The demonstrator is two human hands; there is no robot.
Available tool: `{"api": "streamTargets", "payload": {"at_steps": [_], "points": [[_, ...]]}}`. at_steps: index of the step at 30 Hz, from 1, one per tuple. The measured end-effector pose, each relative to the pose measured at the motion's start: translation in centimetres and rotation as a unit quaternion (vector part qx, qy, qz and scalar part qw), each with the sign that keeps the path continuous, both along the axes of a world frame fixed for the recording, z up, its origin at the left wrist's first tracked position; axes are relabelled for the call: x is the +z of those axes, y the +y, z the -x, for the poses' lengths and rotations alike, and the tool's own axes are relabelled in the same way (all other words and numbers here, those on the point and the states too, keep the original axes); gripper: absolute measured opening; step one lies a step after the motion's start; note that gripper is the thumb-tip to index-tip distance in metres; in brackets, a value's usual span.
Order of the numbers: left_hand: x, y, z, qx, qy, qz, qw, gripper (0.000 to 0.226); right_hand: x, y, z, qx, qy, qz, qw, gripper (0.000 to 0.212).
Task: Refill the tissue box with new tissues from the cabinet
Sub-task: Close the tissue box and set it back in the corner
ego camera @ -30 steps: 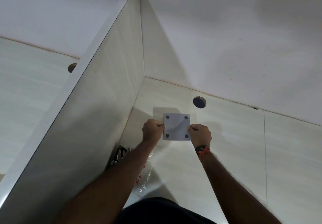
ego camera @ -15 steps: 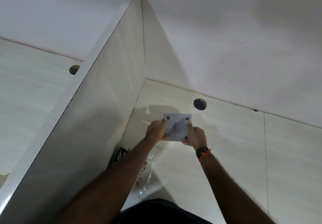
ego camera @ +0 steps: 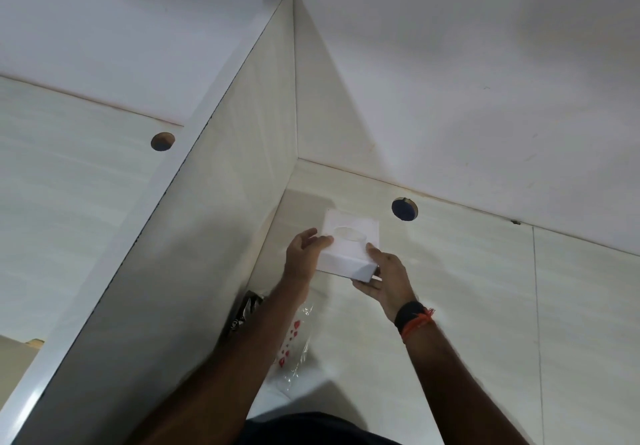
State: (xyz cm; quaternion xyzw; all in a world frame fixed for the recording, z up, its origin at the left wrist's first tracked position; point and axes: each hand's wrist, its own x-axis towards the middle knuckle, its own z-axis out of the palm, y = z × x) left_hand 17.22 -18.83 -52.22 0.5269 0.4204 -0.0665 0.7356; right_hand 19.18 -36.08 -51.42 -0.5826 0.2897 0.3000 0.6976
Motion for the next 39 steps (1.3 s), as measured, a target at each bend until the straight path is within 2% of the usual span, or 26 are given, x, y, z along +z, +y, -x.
{"api": "streamTargets", "payload": {"at_steps": [3,7,10,13,19,22,23,26,27,28,30,31,32,34,36,39], "points": [[-0.2,0.9,0.2,-0.004,-0.008,0.000,1.000,0.077,0.1,0.4,-0.3,-0.007,0.022,-0.035,0.999,0.048],[0.3,2.2,-0.3,-0.037,-0.007,-0.051,0.998,0.087,-0.2,2.0,-2.4,-0.050,0.019,-0.043,0.998,0.043],[0.9,3.1,0.3,-0.088,-0.015,-0.091,0.992,0.061,-1.1,2.8,-5.6,-0.087,0.020,-0.044,0.995,0.052],[0.6,3.9,1.4,-0.103,-0.015,-0.093,0.990,0.037,-2.1,3.2,-9.1,-0.113,0.017,-0.031,0.993,0.057],[-0.6,4.3,3.5,-0.111,0.025,-0.111,0.987,0.028,-3.4,3.7,-13.0,-0.132,0.019,-0.015,0.991,0.061],[-1.0,4.5,4.2,-0.122,0.032,-0.125,0.984,0.025,-4.5,3.9,-14.0,-0.139,0.024,0.045,0.989,0.064],[-1.1,4.6,4.4,-0.125,0.032,-0.135,0.982,0.024,-4.6,3.9,-14.1,-0.135,0.022,0.074,0.988,0.069],[-1.9,4.9,5.3,-0.144,0.036,-0.167,0.975,0.022,-6.5,3.4,-14.9,-0.110,0.006,0.146,0.983,0.105],[-2.1,5.0,5.7,-0.155,0.037,-0.182,0.970,0.020,-7.2,3.1,-15.2,-0.099,-0.003,0.156,0.983,0.105],[-2.2,5.0,6.0,-0.168,0.039,-0.201,0.964,0.018,-7.2,2.8,-15.4,-0.079,-0.012,0.166,0.983,0.092],[-2.0,5.2,6.8,-0.197,0.041,-0.238,0.950,0.020,-6.6,2.6,-15.5,-0.049,-0.042,0.188,0.980,0.041],[-1.8,5.3,7.3,-0.214,0.041,-0.256,0.942,0.022,-6.4,2.4,-15.4,-0.030,-0.057,0.190,0.980,0.026],[-1.6,5.5,7.8,-0.232,0.043,-0.272,0.933,0.025,-5.7,2.4,-14.9,-0.015,-0.070,0.190,0.979,0.019],[-1.6,5.8,8.9,-0.255,0.049,-0.309,0.915,0.028,-5.0,2.3,-13.6,-0.018,-0.076,0.212,0.974,0.022],[-2.0,6.1,10.3,-0.257,0.056,-0.354,0.898,0.031,-4.2,2.5,-10.1,-0.046,-0.074,0.193,0.977,0.023],[-3.1,6.4,12.5,-0.227,0.063,-0.399,0.886,0.039,-4.8,2.9,-1.9,0.025,-0.047,0.169,0.984,0.020]]}}
